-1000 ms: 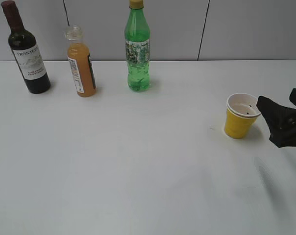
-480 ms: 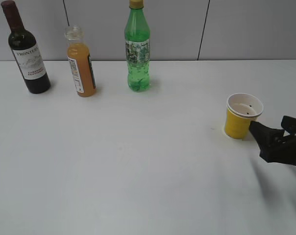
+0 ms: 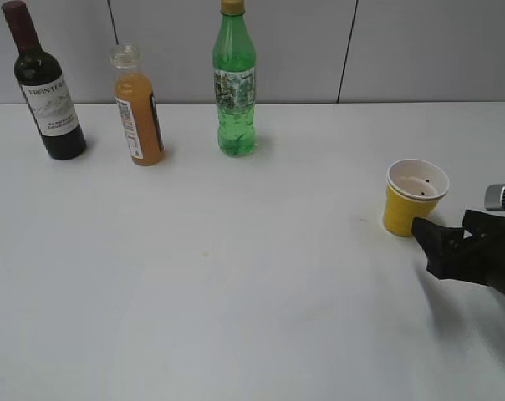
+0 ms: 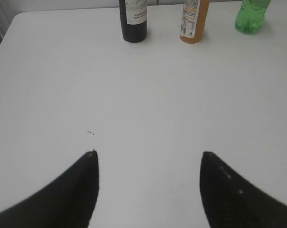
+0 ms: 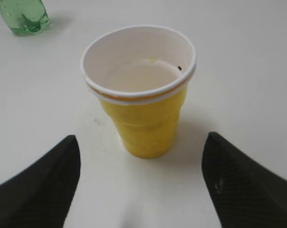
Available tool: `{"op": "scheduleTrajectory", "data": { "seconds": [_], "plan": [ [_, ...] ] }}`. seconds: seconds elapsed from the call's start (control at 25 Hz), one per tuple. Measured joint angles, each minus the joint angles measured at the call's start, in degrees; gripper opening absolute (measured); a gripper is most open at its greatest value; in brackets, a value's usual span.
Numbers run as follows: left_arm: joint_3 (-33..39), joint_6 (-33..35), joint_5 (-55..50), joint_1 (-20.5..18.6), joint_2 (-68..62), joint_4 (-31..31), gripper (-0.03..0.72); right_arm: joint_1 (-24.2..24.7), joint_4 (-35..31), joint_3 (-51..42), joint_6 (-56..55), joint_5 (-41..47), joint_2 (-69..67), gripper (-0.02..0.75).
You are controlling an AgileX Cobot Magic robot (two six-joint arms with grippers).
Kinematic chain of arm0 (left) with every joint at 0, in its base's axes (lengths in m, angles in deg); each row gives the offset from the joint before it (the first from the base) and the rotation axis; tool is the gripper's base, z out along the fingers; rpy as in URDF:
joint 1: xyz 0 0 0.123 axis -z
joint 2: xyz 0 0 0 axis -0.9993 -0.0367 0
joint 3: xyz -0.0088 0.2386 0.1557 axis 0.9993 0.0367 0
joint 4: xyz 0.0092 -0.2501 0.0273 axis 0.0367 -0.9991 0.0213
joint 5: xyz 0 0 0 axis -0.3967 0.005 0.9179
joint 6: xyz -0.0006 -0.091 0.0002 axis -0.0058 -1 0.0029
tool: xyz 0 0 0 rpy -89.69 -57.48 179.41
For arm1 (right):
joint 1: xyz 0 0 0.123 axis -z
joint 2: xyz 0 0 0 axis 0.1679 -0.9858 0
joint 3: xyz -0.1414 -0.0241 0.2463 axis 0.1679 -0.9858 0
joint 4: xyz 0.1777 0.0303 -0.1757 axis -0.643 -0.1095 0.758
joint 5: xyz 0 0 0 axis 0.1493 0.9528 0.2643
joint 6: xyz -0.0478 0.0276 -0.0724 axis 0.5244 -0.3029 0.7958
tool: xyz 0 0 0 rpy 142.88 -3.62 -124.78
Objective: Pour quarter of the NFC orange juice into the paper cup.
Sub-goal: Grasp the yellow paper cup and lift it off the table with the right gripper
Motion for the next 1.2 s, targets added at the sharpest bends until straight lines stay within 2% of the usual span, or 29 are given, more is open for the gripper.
{"op": "scheduleTrajectory", "data": {
  "seconds": [1.2],
  "plan": [
    [0.00, 0.00, 0.00, 0.00, 0.00, 0.00, 0.486, 0.00, 2.71, 11.45, -2.39, -0.31, -15.32, 0.633]
  ]
}}
